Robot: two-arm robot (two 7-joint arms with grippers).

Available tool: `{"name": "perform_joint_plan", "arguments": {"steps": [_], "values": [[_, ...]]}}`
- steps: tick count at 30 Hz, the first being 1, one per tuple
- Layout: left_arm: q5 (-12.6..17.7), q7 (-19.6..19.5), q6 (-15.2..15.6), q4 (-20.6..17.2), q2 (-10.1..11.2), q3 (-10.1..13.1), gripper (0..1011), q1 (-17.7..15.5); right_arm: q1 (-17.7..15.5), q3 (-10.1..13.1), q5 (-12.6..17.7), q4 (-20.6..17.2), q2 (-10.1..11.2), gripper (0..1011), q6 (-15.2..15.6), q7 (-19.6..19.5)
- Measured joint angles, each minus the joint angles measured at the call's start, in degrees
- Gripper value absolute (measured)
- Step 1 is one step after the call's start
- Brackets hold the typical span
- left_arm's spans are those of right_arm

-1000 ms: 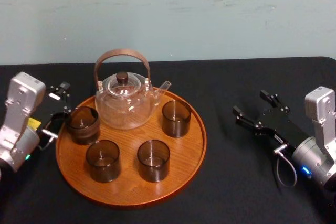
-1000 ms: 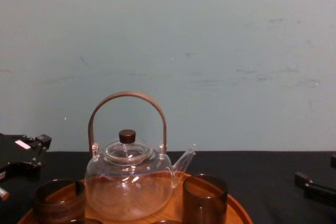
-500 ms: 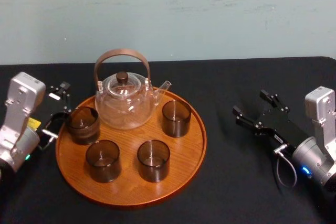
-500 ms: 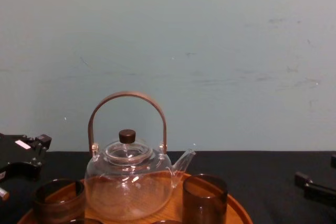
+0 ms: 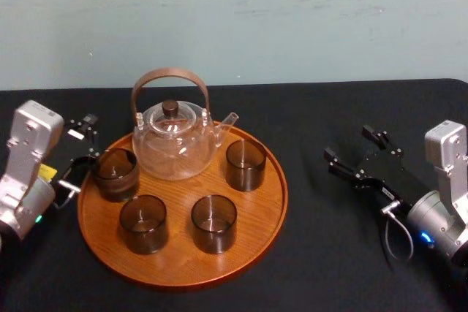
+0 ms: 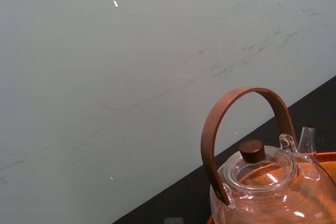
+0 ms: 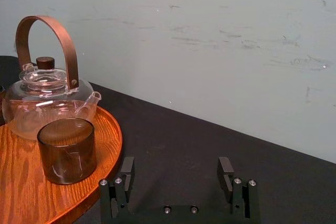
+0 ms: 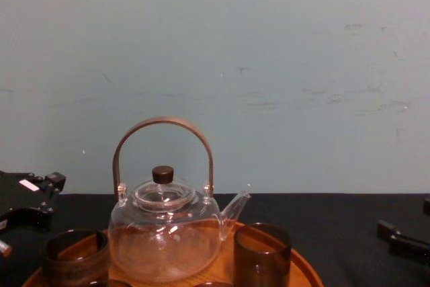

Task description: Pick up the glass from the table and place it on the tray.

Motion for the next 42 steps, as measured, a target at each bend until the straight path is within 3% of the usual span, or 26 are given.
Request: {"name": "perform_joint_plan", "arguments": {"steps": [42], "values": [[0.0,0.0,0.0,0.0,0.0,0.0,0,0.0,0.0,0.0,0.0,0.0,0.0,1003,0.0,0.0]]}}
